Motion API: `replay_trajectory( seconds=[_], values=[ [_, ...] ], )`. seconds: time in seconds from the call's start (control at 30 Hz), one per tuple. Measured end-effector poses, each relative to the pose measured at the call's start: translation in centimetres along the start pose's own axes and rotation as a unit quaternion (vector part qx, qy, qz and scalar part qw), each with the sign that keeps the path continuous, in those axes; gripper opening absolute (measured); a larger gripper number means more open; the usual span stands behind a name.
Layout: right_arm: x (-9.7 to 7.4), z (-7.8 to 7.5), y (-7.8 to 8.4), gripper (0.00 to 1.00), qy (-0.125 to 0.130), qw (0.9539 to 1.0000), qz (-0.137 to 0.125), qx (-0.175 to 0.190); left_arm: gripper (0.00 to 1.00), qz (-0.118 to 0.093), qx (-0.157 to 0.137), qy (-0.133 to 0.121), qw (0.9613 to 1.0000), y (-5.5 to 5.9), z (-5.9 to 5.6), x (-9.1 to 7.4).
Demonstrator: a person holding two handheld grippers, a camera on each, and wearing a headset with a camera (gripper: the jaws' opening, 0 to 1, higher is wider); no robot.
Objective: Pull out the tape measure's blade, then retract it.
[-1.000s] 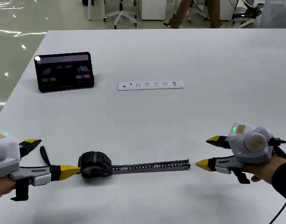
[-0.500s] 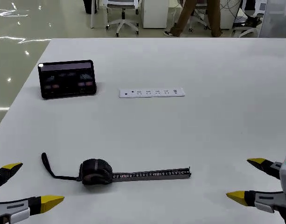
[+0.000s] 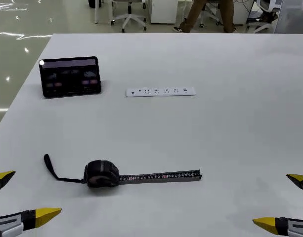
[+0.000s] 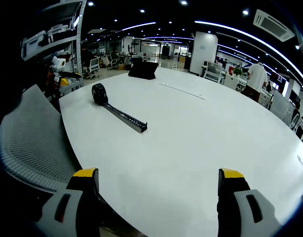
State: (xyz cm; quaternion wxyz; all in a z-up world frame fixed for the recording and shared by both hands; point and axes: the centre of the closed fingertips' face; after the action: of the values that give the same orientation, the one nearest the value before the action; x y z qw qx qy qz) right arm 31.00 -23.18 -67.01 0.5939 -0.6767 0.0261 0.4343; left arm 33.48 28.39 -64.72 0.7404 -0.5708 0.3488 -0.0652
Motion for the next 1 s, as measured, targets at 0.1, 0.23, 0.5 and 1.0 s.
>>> replay_trajectory(
  seconds=[0.1,0.23,0.5,1.0],
  values=[
    [0.0,0.2,0.3,0.95,-0.007,0.9999,0.006,-0.005,1.00,0.019,-0.004,0.001,0.9998,0.9,0.1,-0.1],
    [0.4,0.6,-0.3,0.99,-0.015,0.9999,0.005,-0.007,1.00,0.012,0.000,0.000,0.9999,0.8,0.0,-0.3],
    [0.8,0.7,-0.8,1.00,-0.025,0.9997,0.003,-0.005,1.00,0.031,0.000,0.009,0.9995,1.1,-0.4,-0.8],
    [0.5,0.8,-0.5,1.00,-0.031,0.9995,0.008,0.002,1.00,0.022,0.000,0.002,0.9998,0.5,-0.4,-0.9]
  ],
)
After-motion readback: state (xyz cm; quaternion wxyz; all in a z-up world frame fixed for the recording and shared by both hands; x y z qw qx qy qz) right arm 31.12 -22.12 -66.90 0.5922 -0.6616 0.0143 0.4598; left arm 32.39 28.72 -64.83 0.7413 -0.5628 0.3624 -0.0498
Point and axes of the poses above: the centre of the closed fingertips' face, and the gripper's own axes: x roughly forward along the fingers, z roughly to its left, y roughly out of its underside, and after that the axes turned 12 degrees about x, right-handed
